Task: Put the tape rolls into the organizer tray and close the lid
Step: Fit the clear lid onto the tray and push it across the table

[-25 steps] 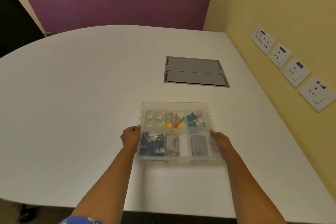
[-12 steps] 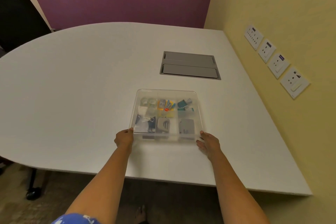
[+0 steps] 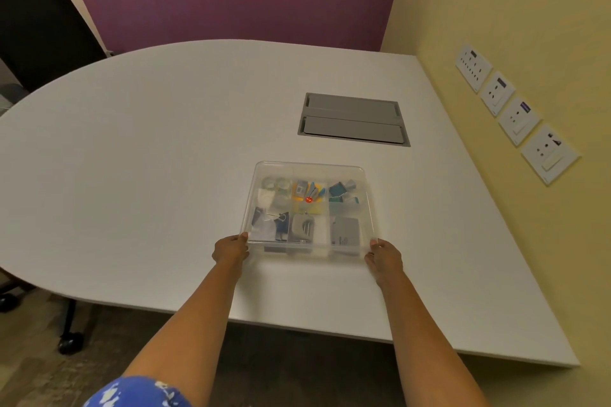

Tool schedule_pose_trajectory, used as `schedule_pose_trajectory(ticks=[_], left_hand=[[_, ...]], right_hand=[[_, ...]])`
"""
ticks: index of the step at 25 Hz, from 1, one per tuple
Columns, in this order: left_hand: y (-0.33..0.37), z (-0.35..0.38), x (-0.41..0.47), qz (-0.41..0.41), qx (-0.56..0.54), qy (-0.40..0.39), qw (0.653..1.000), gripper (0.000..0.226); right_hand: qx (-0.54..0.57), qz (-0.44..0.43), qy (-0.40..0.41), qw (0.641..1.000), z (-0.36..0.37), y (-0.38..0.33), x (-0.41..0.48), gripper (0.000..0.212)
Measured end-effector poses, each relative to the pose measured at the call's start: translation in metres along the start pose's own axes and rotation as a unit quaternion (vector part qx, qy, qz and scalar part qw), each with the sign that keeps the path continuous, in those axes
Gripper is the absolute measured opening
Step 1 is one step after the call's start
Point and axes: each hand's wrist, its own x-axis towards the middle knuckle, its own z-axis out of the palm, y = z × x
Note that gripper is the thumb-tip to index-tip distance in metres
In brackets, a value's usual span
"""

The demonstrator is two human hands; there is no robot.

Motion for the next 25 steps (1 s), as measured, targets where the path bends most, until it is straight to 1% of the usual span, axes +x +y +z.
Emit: schedule_pose_trajectory(ticks=[2,4,9,11,12,13,14,15,17,18,19,20,22,23,25], left_hand=[[-0.001,0.002,0.002,-0.003,0.002,0.006,1.000,0.036],[-0.002,0.002,0.003,-0.002,0.009,0.011,1.000,0.035],[0.004,0.006,0.010,-0.016,0.044,0.026,0.999,0.034],[0.009,0.010,0.009,-0.011,0.071,0.030,0.997,0.034],[0.011,0.012,0.007,0.011,0.102,0.035,0.994,0.034],[0.012,0.013,0.004,0.050,0.147,0.038,0.987,0.035],[0.011,0.014,0.003,0.103,0.199,0.037,0.974,0.039],[0.009,0.015,0.002,0.166,0.249,0.029,0.954,0.042],[0.007,0.019,0.000,0.279,0.345,0.002,0.896,0.045],[0.006,0.021,-0.001,0.321,0.390,-0.015,0.863,0.046],[0.005,0.024,-0.002,0.346,0.426,-0.038,0.835,0.046],[0.004,0.027,-0.003,0.355,0.454,-0.062,0.815,0.047],[0.002,0.030,-0.005,0.348,0.496,-0.093,0.790,0.051],[0.001,0.031,-0.005,0.343,0.512,-0.099,0.781,0.054],[-0.002,0.030,-0.003,0.335,0.531,-0.102,0.771,0.059]], right_hand=[[-0.031,-0.013,0.025,0.999,0.002,0.000,0.000,0.028],[-0.049,-0.019,0.033,0.998,0.002,0.000,-0.001,0.028],[-0.049,-0.016,0.046,0.998,0.001,-0.002,-0.005,0.028],[-0.029,-0.021,0.035,0.999,-0.002,-0.001,-0.009,0.030],[-0.025,-0.036,0.027,0.999,-0.004,-0.001,-0.014,0.031],[-0.052,-0.068,0.028,0.996,-0.005,-0.001,-0.018,0.032],[-0.111,-0.120,0.038,0.986,-0.005,0.000,-0.021,0.034],[-0.183,-0.185,0.050,0.964,-0.005,0.001,-0.024,0.036],[-0.303,-0.312,0.044,0.899,-0.004,0.004,-0.026,0.039],[-0.346,-0.349,0.026,0.871,-0.003,0.006,-0.028,0.040],[-0.380,-0.367,0.015,0.849,-0.003,0.009,-0.027,0.040],[-0.411,-0.378,0.010,0.829,-0.004,0.012,-0.026,0.042],[-0.477,-0.398,0.000,0.784,-0.009,0.018,-0.021,0.046],[-0.504,-0.402,-0.007,0.765,-0.012,0.018,-0.021,0.049],[-0.550,-0.452,0.004,0.702,-0.015,0.021,-0.019,0.057]])
